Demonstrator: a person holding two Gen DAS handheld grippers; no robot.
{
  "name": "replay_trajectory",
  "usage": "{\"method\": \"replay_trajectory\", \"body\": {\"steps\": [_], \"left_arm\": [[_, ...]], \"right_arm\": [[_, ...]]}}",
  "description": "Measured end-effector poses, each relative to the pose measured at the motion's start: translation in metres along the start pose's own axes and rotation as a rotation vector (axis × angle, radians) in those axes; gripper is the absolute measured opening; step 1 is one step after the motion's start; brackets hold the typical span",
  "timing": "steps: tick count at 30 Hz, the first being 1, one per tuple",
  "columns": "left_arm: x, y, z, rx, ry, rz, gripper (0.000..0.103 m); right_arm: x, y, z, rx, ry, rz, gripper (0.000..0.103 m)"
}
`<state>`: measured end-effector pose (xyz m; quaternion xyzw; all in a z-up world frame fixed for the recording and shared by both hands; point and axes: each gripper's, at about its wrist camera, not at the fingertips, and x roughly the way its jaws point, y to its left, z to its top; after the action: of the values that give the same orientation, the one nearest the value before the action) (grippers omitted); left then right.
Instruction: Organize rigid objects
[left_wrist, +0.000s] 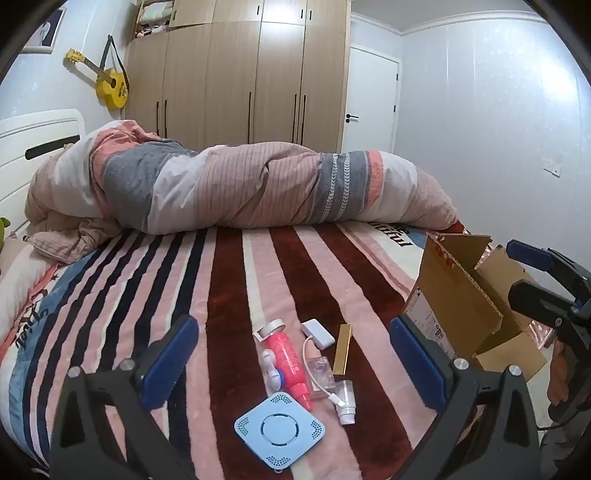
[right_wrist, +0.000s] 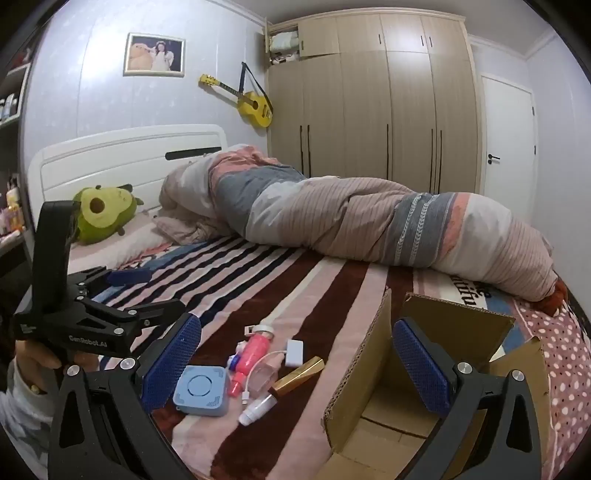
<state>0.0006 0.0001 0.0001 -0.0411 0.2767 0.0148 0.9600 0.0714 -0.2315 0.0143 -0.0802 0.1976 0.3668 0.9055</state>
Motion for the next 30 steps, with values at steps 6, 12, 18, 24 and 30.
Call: {"method": "replay_trajectory", "body": {"steps": [6, 12, 18, 24, 30], "left_arm": [[-0.001, -0.009, 0.004, 0.016, -0.01, 0.0, 0.103], [-0.003, -0.007, 0.006, 0.001, -0.014, -0.02, 0.103], [-0.008, -0.004, 0.003, -0.004, -0.033, -0.027, 0.103], [-0.01, -0.002, 0.004, -0.002, -0.04, -0.021, 0.103], [-0.01, -0.002, 0.005, 0.0, -0.042, -0.015, 0.103]], "right_arm": [[-0.01, -0.006, -0.001, -0.02, -0.034, -0.007, 0.103], [-0.006, 0.005, -0.001, -0.019, -0.016, 0.007, 0.103], [-0.005, 0.002, -0.002, -0.013, -0.02, 0.014, 0.103], [-0.007, 0.002, -0.001, -0.009, -0.019, 0.018, 0.103], [-0.007, 0.003, -0.001, -0.009, -0.02, 0.024, 0.103]]}}
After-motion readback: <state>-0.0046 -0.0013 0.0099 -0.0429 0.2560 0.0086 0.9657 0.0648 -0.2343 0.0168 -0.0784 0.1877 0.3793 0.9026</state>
